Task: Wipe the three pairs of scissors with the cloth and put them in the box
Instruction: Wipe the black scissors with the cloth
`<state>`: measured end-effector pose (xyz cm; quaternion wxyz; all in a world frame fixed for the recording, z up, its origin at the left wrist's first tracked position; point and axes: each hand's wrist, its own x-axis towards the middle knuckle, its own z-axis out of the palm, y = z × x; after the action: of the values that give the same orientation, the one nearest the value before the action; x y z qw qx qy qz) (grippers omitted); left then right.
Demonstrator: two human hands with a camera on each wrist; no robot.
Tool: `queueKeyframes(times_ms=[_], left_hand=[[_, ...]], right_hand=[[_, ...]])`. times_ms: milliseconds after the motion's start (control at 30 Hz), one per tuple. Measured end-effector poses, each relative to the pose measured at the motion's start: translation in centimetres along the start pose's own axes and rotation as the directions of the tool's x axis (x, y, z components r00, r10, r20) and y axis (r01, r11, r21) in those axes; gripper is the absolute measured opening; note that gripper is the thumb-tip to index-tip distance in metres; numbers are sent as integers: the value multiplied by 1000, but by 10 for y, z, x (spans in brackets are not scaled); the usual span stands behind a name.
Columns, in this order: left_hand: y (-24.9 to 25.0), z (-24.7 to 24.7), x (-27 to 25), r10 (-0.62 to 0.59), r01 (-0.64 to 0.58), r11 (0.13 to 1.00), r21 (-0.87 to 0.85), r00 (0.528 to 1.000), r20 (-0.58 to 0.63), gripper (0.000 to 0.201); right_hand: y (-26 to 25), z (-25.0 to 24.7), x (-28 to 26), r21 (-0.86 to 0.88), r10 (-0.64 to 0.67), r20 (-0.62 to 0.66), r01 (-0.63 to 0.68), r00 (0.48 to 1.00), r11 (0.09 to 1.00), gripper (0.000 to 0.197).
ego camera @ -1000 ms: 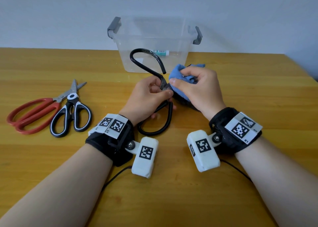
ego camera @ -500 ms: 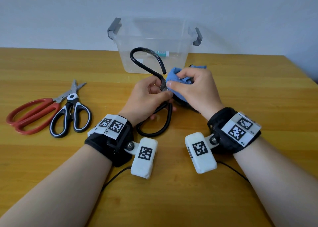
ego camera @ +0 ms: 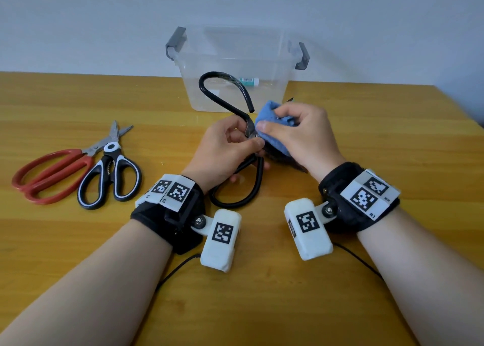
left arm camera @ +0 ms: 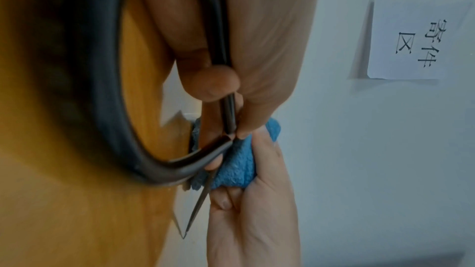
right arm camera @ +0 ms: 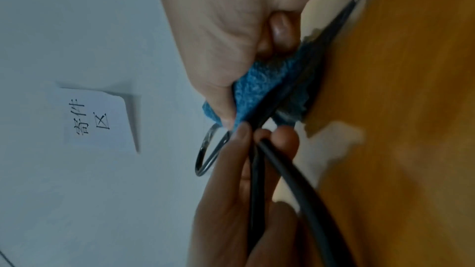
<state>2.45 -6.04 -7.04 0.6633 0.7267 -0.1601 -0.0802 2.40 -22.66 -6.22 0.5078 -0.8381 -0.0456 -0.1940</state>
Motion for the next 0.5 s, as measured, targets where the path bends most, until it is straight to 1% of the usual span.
queueKeyframes(times_ms=[100,133,200,233,267,333,367,400,433,500], left_hand=[[0,0,-1,-4,4,1000,-6,1000,24,19],[0,0,-1,-12,12,1000,-6,1000,23,20],[1,1,-1,-21,22,1000,-6,1000,16,20],[1,1,-1,-20,20,1000,-6,1000,8,21],[1,1,0,-19,19,1000,-6,1000,-2,20],[1,1,0,-17,17,1000,-5,1000,-17,17],[1,0,0,-16,16,1000,-5,1000,-15,16],[2,0,-1,-13,13,1000,-7,1000,-6,16],[2,0,-1,-9,9,1000,-10,1000,5,17],[2,0,-2,-2,3,1000,-14,1000,25,17]], right_hand=[[9,-7,4,-20,37,-177,-41,984,999,17],[10,-9,4,-14,42,-221,-46,974,999,19],[7,-10,4,19,28,-265,-24,964,1000,22],[4,-9,3,27,-1,-258,8,966,1000,22],[-1,-7,1,17,-43,-217,48,975,999,20],[-9,-1,-1,-58,-115,-69,111,991,992,15],[-10,2,-2,-100,-125,-15,123,992,987,15],[-9,3,-2,-125,-115,1,115,993,986,17],[-7,3,-1,-127,-91,-15,88,996,988,20],[-1,-2,3,-110,-30,-89,20,996,994,23]])
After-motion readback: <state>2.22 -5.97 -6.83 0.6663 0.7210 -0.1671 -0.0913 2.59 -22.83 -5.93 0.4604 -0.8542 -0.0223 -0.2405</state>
